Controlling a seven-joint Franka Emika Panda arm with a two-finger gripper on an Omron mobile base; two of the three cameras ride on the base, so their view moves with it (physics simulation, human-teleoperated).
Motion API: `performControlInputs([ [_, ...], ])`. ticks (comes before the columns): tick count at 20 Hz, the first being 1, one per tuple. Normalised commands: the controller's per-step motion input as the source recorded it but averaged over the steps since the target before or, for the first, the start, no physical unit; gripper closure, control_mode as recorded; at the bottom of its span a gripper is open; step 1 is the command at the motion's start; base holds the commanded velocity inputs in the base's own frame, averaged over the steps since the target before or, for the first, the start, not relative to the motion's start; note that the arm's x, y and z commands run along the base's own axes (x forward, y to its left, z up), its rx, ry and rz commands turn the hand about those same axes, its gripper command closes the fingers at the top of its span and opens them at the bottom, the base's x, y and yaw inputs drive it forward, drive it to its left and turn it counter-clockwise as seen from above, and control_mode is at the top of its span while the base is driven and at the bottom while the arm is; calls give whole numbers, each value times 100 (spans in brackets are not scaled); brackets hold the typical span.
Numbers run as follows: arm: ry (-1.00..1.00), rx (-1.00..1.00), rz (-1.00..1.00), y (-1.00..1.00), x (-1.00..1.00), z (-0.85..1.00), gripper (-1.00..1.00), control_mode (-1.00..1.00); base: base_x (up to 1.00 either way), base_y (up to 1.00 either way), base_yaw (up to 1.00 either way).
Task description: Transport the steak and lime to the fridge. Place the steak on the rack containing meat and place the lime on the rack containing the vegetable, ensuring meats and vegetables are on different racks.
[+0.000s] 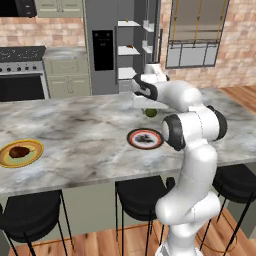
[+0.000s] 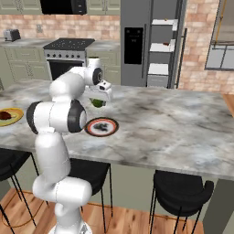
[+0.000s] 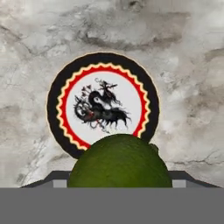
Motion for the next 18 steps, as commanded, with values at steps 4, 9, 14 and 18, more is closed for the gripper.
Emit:
performControlInputs([
  [4,-35,0,0,1,-100,84,100,-100,0,0,0],
  [9,-33,0,0,1,-100,85,100,-100,0,0,0],
  [14,-34,0,0,9,-100,86,100,-100,0,0,0],
  [18,-16,0,1,6,-100,65,100,-100,0,0,0],
])
